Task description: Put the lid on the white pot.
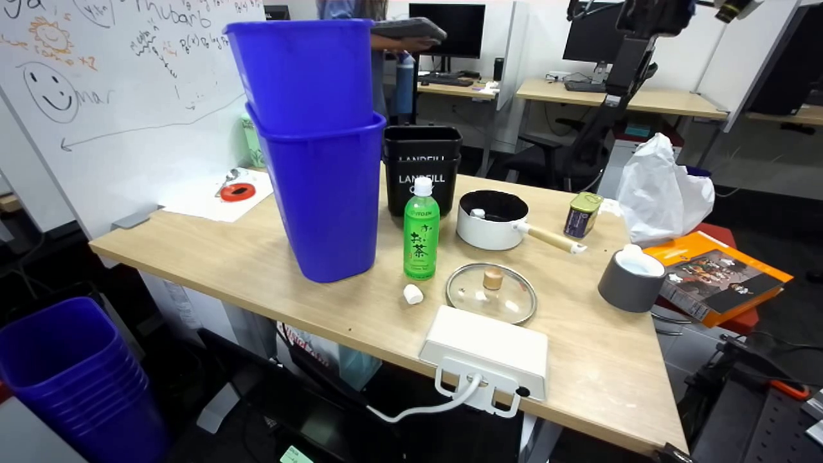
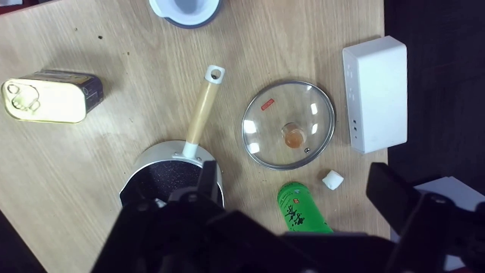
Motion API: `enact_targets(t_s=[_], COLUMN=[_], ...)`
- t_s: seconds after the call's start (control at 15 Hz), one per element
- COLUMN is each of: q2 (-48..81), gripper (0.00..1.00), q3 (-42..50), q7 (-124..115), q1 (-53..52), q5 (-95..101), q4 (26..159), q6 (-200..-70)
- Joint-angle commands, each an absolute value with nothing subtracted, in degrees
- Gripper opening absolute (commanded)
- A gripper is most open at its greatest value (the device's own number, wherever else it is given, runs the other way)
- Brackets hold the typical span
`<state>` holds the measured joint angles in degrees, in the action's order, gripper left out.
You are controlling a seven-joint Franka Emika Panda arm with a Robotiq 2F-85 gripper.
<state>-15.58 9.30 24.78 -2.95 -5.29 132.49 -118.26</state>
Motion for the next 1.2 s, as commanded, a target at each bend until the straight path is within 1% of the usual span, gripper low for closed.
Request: enact_targets(t_s=[0.0, 0.33, 0.87, 0.93, 1.13], q2=[-13.7, -8.3, -1.0, -1.7, -0.8], gripper=[1.0, 1.0, 1.0, 1.0, 1.0], q3=[7.4, 3.7, -0.5, -0.7, -1.1], q7=[26.5, 29.6, 33.4, 30.9, 31.4], q1=[-3.5, -6.0, -6.3, -5.8, -5.7], q5=[-8.0, -11.0, -17.7, -15.0, -16.0], q4=[133.2, 135.2, 139.0, 138.2, 138.5], q6=[-120.1, -126.4, -139.7, -136.6, -138.6])
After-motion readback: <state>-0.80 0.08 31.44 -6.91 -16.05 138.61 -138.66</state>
